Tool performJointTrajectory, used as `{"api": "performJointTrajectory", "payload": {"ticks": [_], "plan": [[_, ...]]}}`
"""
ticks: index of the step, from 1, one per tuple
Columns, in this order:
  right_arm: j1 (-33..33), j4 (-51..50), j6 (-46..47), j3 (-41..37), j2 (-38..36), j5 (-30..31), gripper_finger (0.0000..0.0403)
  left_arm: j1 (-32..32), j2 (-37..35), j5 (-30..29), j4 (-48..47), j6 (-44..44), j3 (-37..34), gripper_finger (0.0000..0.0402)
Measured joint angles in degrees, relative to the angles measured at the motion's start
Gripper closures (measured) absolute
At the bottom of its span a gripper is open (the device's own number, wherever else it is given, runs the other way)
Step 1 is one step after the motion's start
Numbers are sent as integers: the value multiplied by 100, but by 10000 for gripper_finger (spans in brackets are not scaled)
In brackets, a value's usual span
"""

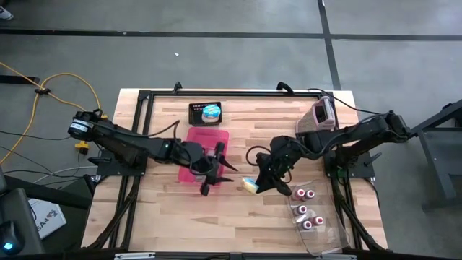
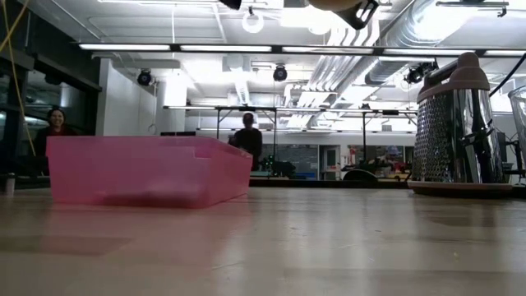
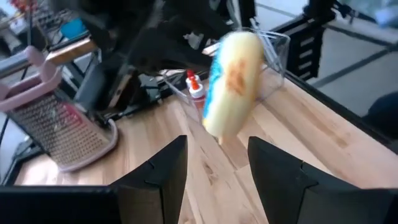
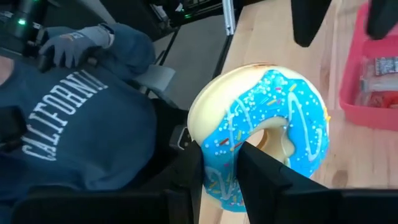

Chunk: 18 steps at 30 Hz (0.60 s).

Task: Pick & Place Food Item
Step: Put the blue donut into the black bin

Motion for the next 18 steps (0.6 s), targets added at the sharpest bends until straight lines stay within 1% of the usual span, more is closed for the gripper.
{"api": "performJointTrajectory", "payload": {"ticks": [3,7,18], "plan": [[63,-8,-1,0,0,157,323,20,0,-200,45,-155,1,240],[137,-8,-1,0,0,173,323,20,0,-496,130,-144,2,240],[226,-9,-30,0,0,82,323,-203,0,-457,263,-494,2,240]]}}
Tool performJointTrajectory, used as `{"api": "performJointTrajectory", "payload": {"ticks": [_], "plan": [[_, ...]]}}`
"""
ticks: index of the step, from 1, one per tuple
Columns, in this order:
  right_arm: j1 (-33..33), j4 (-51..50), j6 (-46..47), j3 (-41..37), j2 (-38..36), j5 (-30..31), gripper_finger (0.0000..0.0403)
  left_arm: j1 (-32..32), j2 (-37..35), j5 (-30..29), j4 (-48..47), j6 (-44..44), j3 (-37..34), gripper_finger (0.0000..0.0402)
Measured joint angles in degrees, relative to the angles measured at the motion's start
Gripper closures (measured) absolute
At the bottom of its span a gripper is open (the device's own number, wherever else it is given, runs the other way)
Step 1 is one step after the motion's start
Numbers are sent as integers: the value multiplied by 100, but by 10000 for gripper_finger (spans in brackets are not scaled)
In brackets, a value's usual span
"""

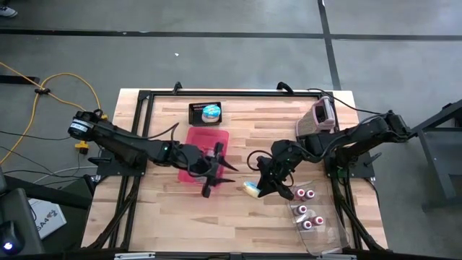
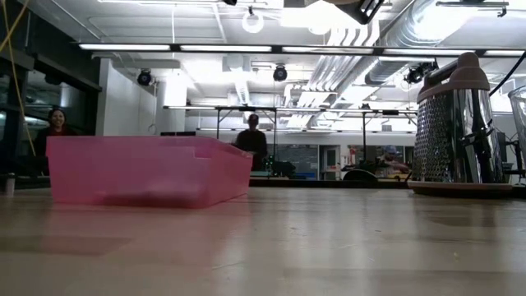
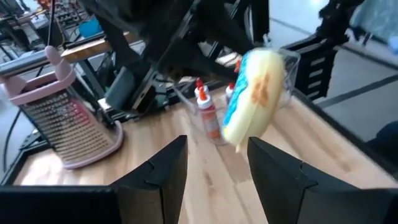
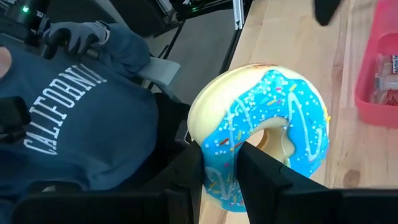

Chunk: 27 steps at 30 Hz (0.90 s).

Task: Pick & Place Food Item
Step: Put the blue donut into the black bin

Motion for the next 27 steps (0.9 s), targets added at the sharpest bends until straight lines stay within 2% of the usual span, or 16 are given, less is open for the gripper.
{"api": "performJointTrajectory", "payload": {"ticks": [6,13,18,27], "plan": [[0,-1,-13,0,0,-5,323,-83,0,154,90,-174,0,235],[0,37,-19,0,0,-10,323,98,0,985,113,-500,0,205],[0,364,-108,0,16,-208,323,274,98,1499,306,-625,4,199],[-4,619,-282,0,71,-296,323,448,190,1961,624,-626,7,199]]}}
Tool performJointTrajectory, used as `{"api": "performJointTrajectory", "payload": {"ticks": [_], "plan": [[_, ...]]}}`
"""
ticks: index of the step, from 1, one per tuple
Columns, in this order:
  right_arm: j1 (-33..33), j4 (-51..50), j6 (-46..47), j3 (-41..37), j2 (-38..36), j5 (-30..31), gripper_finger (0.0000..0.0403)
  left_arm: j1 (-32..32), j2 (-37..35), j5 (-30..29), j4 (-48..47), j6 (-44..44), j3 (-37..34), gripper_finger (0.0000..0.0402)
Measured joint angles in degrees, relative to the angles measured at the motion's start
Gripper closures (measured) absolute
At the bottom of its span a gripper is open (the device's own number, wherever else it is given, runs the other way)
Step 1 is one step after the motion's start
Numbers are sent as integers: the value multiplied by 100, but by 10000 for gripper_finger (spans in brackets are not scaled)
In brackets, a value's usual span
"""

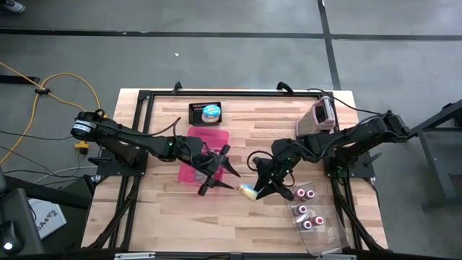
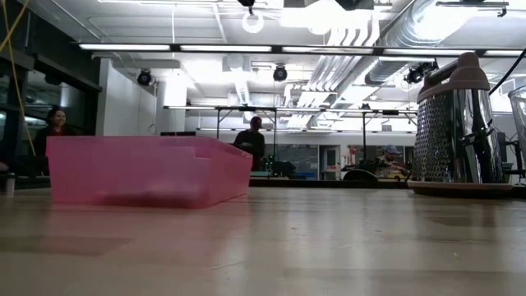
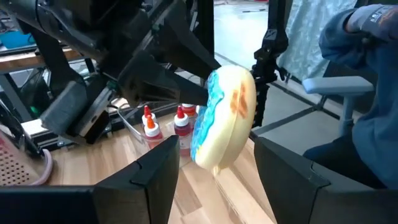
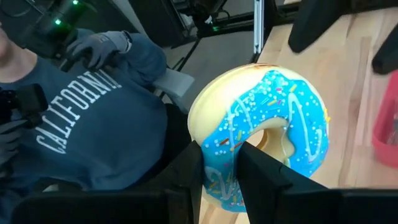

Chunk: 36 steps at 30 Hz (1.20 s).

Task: Pick & Place Food Item
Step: Put the blue donut into the black bin

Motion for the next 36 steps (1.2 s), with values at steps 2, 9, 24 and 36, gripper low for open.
{"api": "performJointTrajectory", "payload": {"ticks": [2,9,24,36], "plan": [[-2,85,-48,0,4,14,323,5,0,7,2,2,0,199],[-8,322,-335,0,4,202,323,7,0,214,78,4,0,199],[-168,721,-715,2,4,162,323,62,0,374,310,96,-2,199],[-170,917,-933,2,1,303,323,84,-2,632,560,96,-2,199]]}}
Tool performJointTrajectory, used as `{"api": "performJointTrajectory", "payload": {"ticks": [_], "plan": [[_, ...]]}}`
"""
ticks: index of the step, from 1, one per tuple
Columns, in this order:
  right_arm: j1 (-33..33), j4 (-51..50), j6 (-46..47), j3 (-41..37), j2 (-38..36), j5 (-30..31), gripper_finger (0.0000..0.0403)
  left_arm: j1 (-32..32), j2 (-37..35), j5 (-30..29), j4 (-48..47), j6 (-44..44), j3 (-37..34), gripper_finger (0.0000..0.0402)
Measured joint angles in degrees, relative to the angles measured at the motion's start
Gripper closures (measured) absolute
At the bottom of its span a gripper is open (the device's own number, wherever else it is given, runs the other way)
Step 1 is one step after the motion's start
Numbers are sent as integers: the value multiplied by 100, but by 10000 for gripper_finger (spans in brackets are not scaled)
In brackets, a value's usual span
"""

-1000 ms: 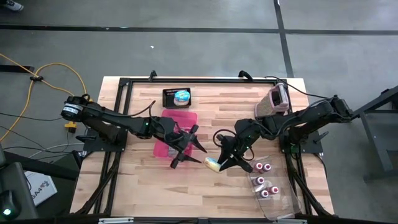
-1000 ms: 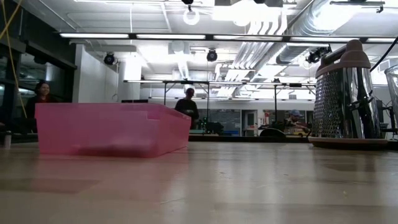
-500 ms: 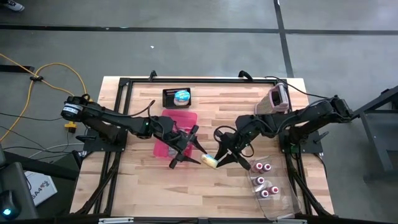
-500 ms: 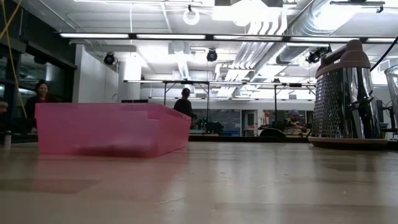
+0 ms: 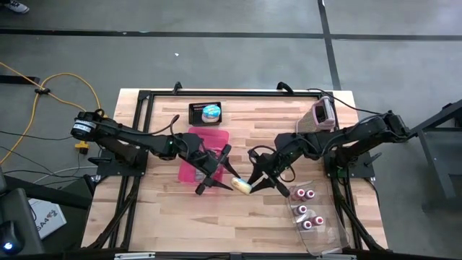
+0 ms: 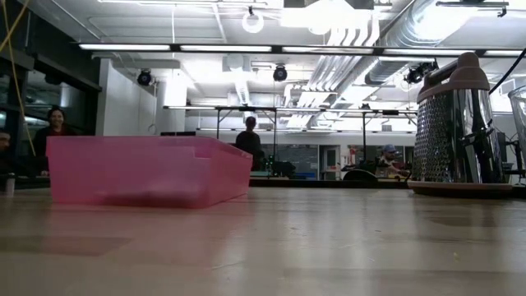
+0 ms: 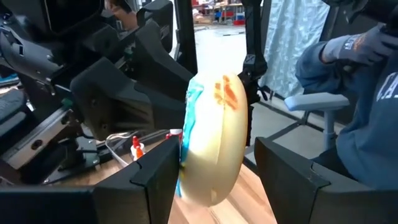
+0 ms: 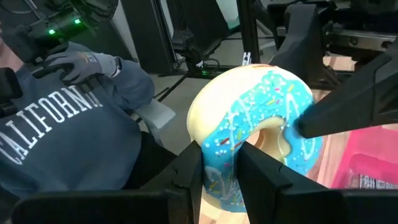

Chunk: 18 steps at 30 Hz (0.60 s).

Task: Pick & Place Food Item
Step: Put the blue donut into the black bin

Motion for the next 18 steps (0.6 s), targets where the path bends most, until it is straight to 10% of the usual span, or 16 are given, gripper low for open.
{"api": "performJointTrajectory", "payload": {"ticks": [18], "plan": [[-74,116,-129,1,-2,9,323,0,0,7,49,-92,0,245]]}}
